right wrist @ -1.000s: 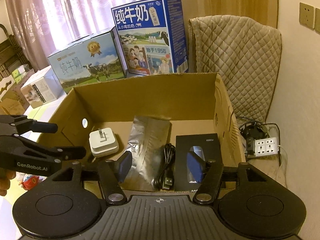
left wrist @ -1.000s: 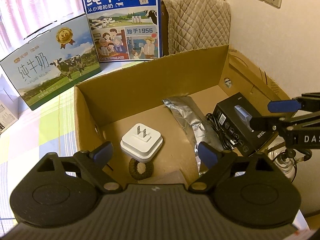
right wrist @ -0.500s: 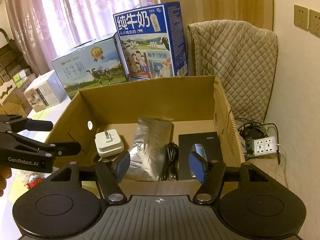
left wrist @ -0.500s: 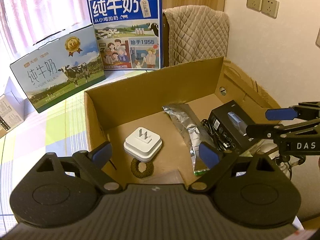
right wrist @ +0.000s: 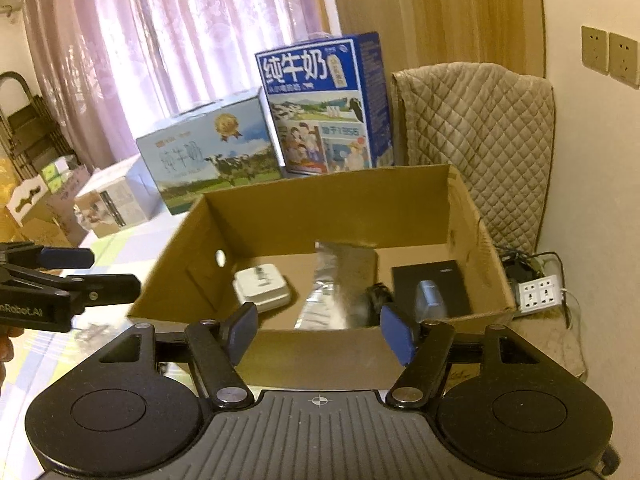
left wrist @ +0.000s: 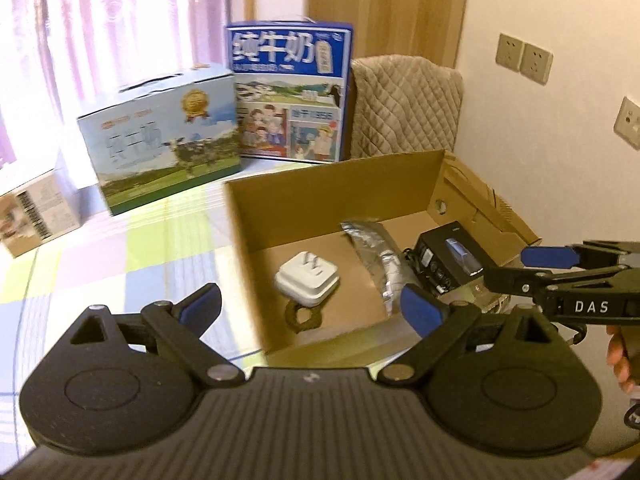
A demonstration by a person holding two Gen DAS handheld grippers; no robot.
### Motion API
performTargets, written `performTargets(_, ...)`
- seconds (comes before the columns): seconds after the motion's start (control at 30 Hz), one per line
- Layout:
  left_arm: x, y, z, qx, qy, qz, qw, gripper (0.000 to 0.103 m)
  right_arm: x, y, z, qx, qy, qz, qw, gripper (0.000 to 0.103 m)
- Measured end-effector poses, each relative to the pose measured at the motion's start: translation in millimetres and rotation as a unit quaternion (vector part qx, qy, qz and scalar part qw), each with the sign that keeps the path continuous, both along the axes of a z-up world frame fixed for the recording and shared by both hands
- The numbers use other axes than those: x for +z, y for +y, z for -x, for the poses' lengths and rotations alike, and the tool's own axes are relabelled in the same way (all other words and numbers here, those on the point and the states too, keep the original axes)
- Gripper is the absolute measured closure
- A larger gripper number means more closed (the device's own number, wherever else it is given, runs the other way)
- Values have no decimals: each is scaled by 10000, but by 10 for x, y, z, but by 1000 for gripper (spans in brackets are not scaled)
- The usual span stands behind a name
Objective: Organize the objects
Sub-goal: 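Move both tools back toward the hook pack and cotton swab bag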
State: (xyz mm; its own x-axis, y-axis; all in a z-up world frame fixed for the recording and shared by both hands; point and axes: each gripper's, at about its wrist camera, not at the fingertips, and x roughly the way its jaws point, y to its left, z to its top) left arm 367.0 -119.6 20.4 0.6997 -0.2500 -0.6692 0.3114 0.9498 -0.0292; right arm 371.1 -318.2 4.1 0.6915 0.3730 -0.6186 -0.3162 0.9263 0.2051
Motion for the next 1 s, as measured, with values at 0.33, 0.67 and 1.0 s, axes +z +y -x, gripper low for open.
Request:
performTargets(0.33,-18,781,396,543,128,61,9984,8,-97,487,354,388,315,-198,9986,38)
performTargets(0.67,-260,1445,698,918,531,33,9944,8,-314,1141,579,811,665,-107,9944,38)
performTargets(1.0,-492,2008,838,1239,857,21,9886,8,-535,1763,678,1134,908,9,9894,38)
